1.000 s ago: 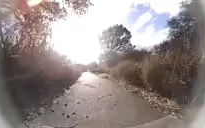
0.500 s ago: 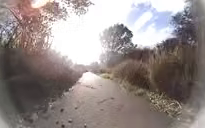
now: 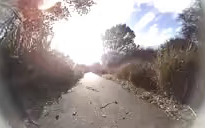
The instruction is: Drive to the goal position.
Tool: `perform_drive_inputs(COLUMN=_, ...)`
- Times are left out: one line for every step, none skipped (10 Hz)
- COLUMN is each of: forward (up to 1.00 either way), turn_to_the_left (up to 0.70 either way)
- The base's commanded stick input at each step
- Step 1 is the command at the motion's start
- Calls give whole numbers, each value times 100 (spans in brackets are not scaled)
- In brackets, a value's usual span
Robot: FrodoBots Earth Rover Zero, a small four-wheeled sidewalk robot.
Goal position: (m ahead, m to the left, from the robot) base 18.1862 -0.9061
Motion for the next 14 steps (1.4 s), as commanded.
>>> perform_drive_inputs(forward=50, turn_to_the_left=3)
perform_drive_inputs(forward=50, turn_to_the_left=3)
perform_drive_inputs(forward=50, turn_to_the_left=3)
perform_drive_inputs(forward=50, turn_to_the_left=3)
perform_drive_inputs(forward=50, turn_to_the_left=3)
perform_drive_inputs(forward=50, turn_to_the_left=3)
perform_drive_inputs(forward=50, turn_to_the_left=3)
perform_drive_inputs(forward=50, turn_to_the_left=3)
perform_drive_inputs(forward=50, turn_to_the_left=3)
perform_drive_inputs(forward=50, turn_to_the_left=3)
perform_drive_inputs(forward=50, turn_to_the_left=3)
perform_drive_inputs(forward=50, turn_to_the_left=3)
perform_drive_inputs(forward=50, turn_to_the_left=3)
perform_drive_inputs(forward=50, turn_to_the_left=3)
